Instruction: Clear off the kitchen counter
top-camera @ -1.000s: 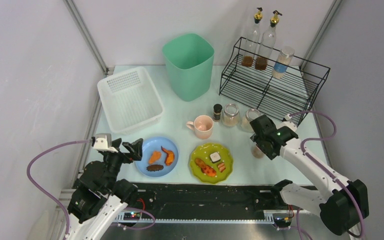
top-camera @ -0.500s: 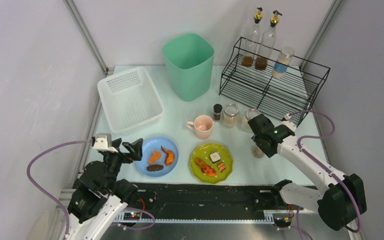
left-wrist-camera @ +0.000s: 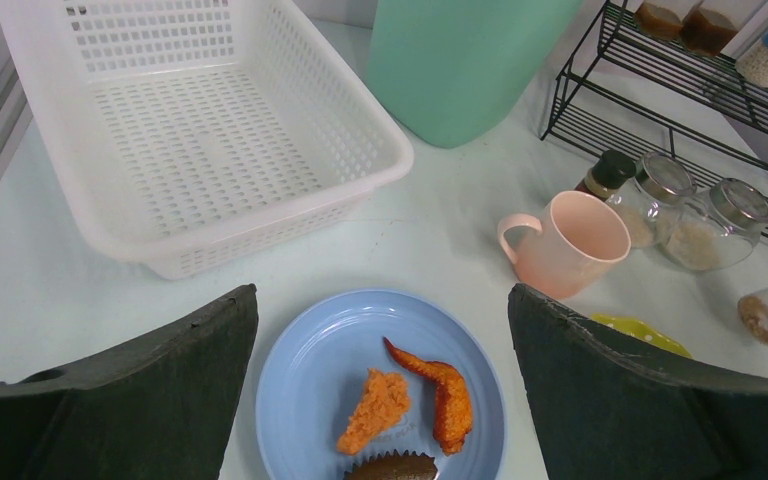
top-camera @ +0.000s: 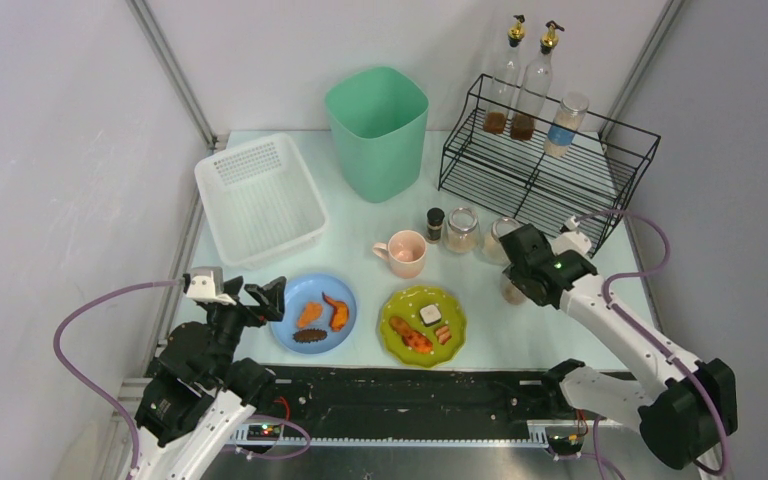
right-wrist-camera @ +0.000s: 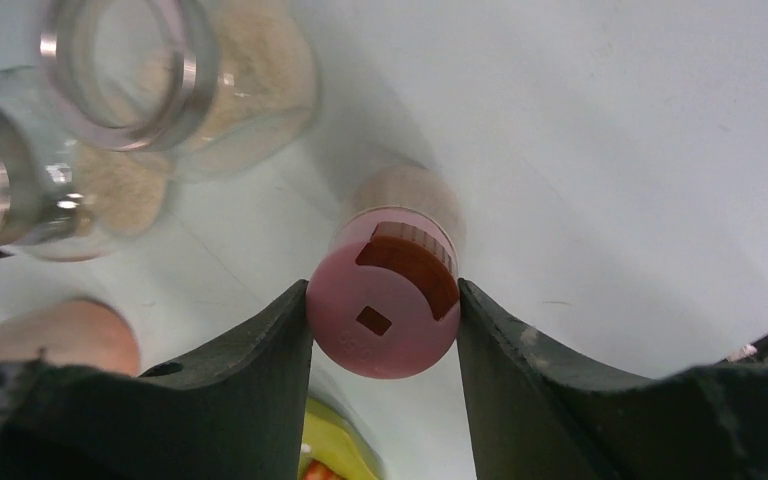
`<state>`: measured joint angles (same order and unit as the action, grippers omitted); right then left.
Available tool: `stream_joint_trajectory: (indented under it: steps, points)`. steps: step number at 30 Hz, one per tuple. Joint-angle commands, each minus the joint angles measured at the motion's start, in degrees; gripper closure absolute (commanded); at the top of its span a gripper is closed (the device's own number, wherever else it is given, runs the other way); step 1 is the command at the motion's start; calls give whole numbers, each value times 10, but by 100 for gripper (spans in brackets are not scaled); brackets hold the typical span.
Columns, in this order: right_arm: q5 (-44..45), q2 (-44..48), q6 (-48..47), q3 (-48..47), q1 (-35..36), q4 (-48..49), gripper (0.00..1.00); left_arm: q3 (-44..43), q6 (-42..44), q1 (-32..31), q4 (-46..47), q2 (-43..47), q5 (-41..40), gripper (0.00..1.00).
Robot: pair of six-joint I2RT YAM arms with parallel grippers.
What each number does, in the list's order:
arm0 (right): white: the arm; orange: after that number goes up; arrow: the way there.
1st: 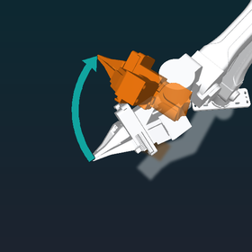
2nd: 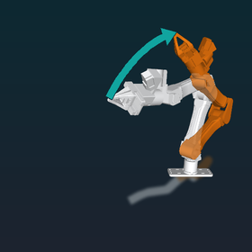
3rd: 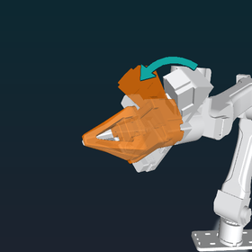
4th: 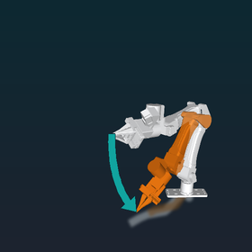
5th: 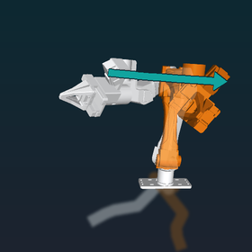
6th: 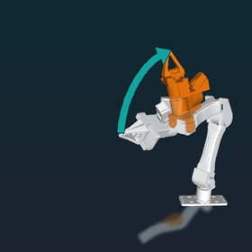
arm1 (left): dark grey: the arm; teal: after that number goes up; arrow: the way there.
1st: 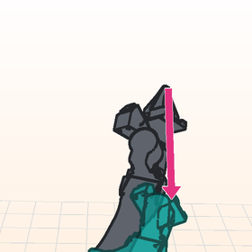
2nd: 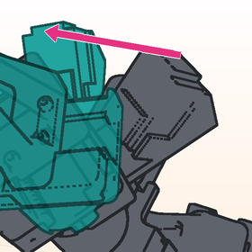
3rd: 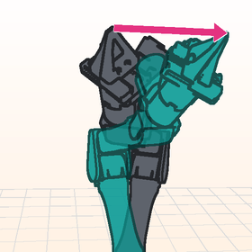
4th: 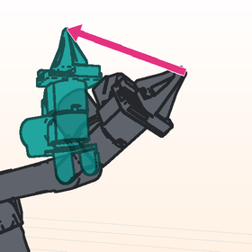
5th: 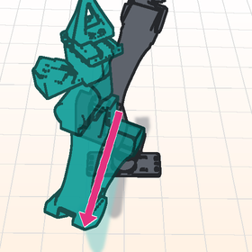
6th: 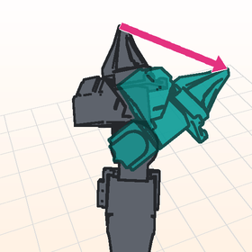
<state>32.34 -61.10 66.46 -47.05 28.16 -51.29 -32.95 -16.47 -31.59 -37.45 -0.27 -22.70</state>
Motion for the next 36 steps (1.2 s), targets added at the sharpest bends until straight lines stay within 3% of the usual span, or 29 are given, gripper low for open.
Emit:
stream_joint_trajectory:
  steps: [1,10,21,28,36]
  points:
    - [23,23,-93,-59,1,42,97,2,0,3,17,7,4,2]
    - [-44,26,-266,-184,-27,93,100,2,-1,4,16,7,1,2]
    - [-110,-12,-395,-297,-112,172,100,3,-1,5,17,7,-1,2]
    - [-139,-92,-454,-395,-164,196,100,3,-2,5,16,7,-5,2]
    - [-266,-201,-477,-485,-213,244,100,3,-3,5,17,7,-7,2]
